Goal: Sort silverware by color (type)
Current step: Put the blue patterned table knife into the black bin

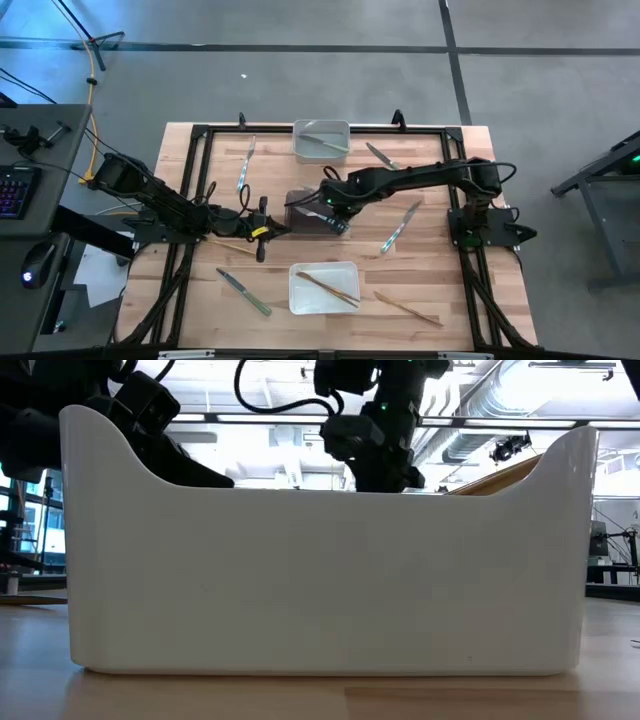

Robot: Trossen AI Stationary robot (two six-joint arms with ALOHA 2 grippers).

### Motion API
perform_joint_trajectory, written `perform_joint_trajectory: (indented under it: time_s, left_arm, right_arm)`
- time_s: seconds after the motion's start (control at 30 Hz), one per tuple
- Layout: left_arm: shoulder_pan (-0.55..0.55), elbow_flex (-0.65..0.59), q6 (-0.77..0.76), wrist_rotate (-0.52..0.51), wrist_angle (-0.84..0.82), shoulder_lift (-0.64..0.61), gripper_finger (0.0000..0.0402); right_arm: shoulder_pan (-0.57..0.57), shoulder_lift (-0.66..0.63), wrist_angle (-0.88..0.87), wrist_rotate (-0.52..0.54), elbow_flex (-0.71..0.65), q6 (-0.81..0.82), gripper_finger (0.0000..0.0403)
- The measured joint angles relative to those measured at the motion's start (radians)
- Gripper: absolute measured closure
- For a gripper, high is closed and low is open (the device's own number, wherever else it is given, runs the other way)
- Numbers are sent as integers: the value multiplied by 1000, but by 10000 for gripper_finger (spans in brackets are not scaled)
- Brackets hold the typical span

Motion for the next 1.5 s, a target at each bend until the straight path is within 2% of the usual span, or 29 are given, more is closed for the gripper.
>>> perform_joint_trajectory:
  time_s: [0.47,0.67,1.5]
  left_arm:
    - [0,0,0,0,-8,0,401]
    - [0,0,-1,0,-8,0,401]
    - [0,0,-8,1,-23,0,401]
  right_arm:
    - [52,-7,-84,23,99,-20,392]
    - [54,-7,-116,-50,65,21,391]
    - [40,48,-11,-107,51,-64,382]
